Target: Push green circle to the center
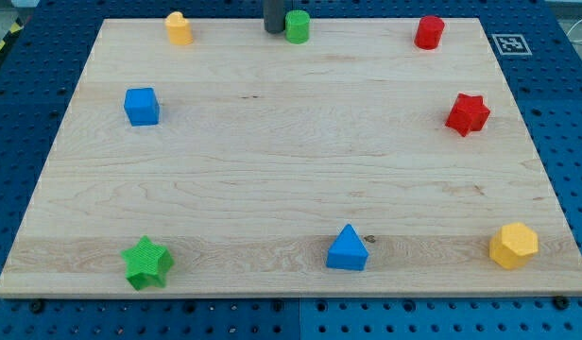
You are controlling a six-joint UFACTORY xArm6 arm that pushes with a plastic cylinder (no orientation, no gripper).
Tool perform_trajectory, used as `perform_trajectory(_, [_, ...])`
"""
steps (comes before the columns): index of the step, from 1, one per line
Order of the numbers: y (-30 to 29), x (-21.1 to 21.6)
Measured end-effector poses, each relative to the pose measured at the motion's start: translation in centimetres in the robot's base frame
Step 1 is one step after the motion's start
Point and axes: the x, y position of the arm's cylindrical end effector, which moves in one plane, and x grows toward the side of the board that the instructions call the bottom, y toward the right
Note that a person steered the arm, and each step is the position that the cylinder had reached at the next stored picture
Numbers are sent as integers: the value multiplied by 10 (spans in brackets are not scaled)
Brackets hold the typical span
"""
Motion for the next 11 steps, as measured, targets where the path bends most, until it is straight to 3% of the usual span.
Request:
perform_trajectory(1, [0,18])
perform_trajectory(3, [-17,-27])
perform_trajectory(7, [46,-12])
perform_trajectory(11, [96,-25])
